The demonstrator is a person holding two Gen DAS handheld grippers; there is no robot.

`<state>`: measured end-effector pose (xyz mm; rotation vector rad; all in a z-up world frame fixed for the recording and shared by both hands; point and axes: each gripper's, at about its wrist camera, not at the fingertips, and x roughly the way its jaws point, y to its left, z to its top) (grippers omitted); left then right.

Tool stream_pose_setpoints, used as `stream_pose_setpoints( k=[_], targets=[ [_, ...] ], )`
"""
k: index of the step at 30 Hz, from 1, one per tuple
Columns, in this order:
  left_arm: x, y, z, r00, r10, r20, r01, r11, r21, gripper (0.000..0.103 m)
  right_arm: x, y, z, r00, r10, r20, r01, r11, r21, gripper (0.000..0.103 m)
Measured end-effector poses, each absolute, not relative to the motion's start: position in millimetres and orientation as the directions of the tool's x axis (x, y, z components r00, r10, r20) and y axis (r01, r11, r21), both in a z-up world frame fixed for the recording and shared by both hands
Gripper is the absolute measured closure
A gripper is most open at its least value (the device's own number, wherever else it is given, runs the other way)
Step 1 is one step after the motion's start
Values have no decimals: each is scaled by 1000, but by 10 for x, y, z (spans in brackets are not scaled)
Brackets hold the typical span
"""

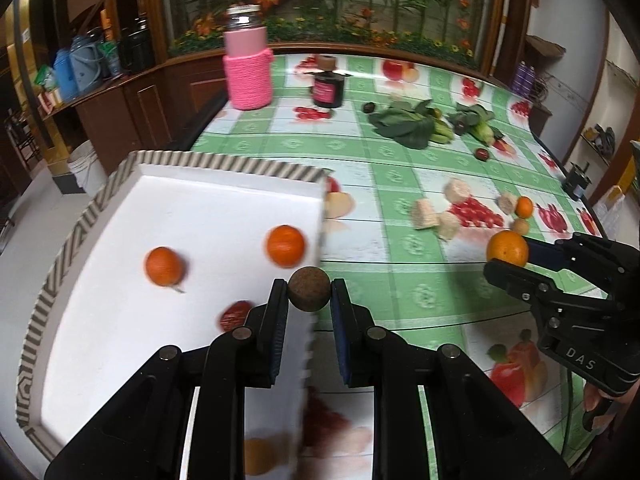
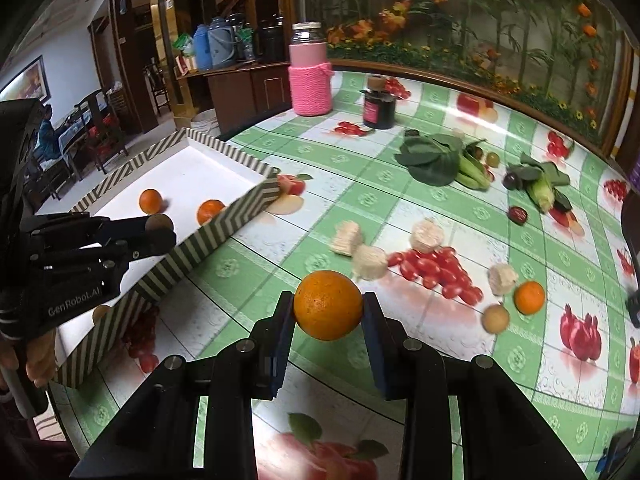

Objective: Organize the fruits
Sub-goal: 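Carry the kiwi and orange into the white tray and open both tools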

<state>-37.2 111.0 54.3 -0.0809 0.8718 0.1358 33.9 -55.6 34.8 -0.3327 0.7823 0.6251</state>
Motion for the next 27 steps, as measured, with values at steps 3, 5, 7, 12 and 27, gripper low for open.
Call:
stream_pose_setpoints(
  k=[3, 5, 7, 12, 27],
  targets=[
    [-412, 1236, 547, 633, 103, -767, -179, 984, -15, 84, 325, -437, 361, 539, 405, -739, -649, 758, -58, 69],
    [-439, 1319, 544, 631, 114, -767, -195, 981, -15, 84, 316, -350, 367, 537, 410, -737, -659, 749, -64, 69],
    [-465, 1400, 533, 629, 125, -767, -211, 977, -14, 84, 312, -280, 370, 533, 415, -738, -669, 740, -68, 69],
    [-522, 1576, 512, 622, 147, -769, -245, 970, -12, 84, 289, -67, 371, 521, 423, -742, -699, 710, -86, 69],
    [-600, 1921, 407, 592, 178, -786, -300, 954, -11, 84, 260, 358, 324, 489, 435, -756, -754, 646, -115, 69]
  ],
)
